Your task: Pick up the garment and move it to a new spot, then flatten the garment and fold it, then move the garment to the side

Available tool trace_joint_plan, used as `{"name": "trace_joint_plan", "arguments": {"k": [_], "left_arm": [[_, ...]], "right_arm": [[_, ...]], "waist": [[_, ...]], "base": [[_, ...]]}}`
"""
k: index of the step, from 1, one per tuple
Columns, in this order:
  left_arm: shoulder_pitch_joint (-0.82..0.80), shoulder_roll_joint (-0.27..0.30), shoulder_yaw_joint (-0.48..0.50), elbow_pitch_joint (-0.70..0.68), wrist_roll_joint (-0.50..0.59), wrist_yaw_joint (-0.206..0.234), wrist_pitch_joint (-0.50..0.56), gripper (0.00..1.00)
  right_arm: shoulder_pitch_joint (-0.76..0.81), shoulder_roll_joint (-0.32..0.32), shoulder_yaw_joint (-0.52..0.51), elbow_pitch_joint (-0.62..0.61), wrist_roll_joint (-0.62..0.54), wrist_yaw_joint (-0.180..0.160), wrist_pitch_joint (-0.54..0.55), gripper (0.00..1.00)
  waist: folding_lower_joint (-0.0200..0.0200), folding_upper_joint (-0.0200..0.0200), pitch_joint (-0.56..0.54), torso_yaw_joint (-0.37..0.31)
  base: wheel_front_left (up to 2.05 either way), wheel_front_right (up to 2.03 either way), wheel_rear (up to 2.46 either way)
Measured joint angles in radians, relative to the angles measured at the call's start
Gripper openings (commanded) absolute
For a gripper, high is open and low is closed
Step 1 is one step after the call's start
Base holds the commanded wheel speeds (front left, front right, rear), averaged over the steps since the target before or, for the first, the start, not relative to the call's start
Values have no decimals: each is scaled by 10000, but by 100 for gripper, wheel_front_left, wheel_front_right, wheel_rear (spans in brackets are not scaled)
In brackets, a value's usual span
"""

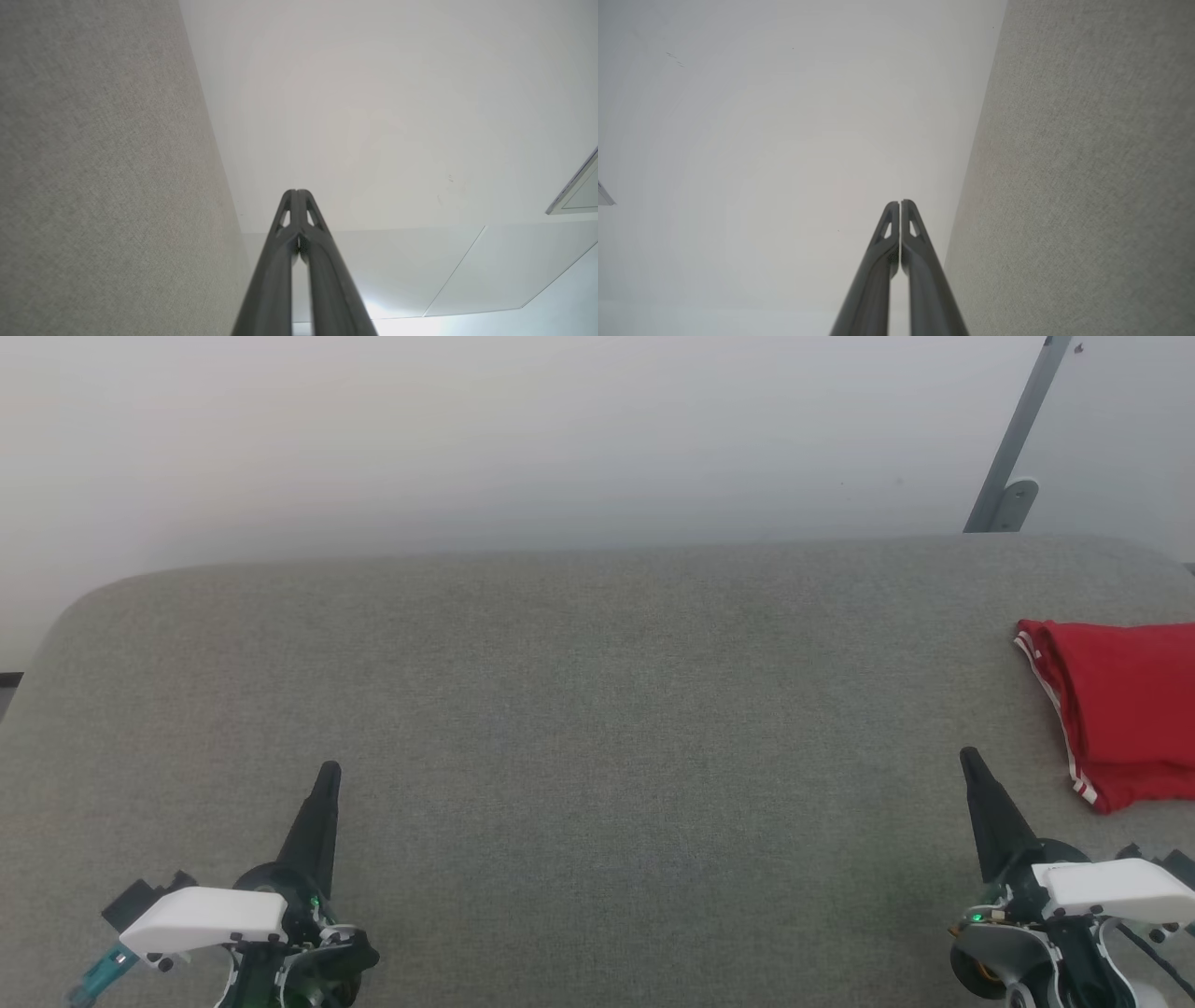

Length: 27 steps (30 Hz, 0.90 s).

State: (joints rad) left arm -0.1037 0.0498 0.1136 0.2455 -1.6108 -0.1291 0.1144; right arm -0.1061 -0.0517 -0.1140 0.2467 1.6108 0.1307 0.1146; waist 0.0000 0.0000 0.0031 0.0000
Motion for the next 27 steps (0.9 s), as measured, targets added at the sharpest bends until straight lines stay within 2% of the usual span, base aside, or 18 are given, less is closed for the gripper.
{"name": "trace_joint_plan", "arguments": {"k": [27], "left_arm": [[0,0,0,2,0,0,0,0]], "right_arm": [[-2,0,-2,-2,0,0,0,0]], "waist": [[0,0,0,0]], "base": [[0,0,0]]}}
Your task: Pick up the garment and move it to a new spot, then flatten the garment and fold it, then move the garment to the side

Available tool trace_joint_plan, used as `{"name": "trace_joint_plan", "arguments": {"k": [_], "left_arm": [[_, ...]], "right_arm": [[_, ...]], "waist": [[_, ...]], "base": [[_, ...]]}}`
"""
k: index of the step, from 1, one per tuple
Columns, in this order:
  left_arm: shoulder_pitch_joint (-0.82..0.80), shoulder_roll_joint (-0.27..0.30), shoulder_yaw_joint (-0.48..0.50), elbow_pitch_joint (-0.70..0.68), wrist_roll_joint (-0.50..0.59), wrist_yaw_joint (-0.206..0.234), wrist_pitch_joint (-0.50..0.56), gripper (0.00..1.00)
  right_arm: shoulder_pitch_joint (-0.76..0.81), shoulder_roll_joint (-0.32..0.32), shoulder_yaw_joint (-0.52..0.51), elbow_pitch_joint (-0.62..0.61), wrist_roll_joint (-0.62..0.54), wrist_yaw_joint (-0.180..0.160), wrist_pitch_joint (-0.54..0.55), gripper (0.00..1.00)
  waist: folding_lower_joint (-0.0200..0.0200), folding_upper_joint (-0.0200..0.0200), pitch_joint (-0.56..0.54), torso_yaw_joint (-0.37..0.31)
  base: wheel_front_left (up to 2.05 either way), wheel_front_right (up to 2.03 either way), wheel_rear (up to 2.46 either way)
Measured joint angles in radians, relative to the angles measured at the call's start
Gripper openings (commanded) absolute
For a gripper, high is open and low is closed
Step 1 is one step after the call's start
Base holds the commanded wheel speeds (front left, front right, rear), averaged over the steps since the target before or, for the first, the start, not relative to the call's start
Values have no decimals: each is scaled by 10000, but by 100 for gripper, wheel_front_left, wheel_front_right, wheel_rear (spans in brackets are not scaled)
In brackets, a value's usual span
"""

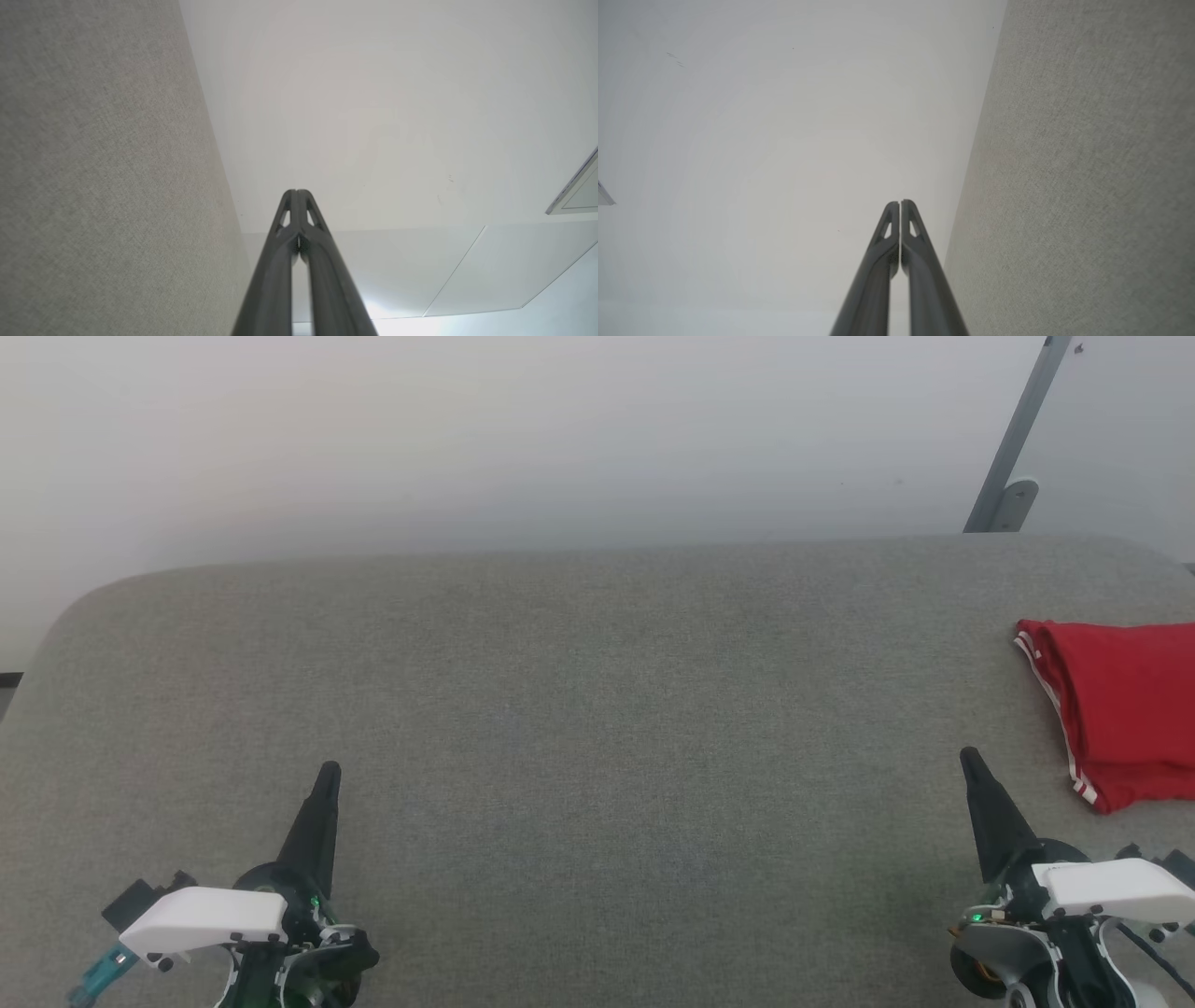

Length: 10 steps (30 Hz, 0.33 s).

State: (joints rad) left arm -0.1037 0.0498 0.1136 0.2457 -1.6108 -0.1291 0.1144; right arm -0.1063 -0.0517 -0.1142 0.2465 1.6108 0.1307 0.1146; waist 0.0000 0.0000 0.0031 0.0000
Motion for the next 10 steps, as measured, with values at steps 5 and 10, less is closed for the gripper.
{"name": "trace_joint_plan", "arguments": {"k": [5,10], "left_arm": [[0,0,0,0,0,0,0,0],[0,0,0,0,0,0,0,0]], "right_arm": [[0,0,-2,0,0,0,0,0],[0,0,2,0,0,0,0,0]], "waist": [[0,0,0,0],[0,0,0,0]], "base": [[0,0,0],[0,0,0]]}}
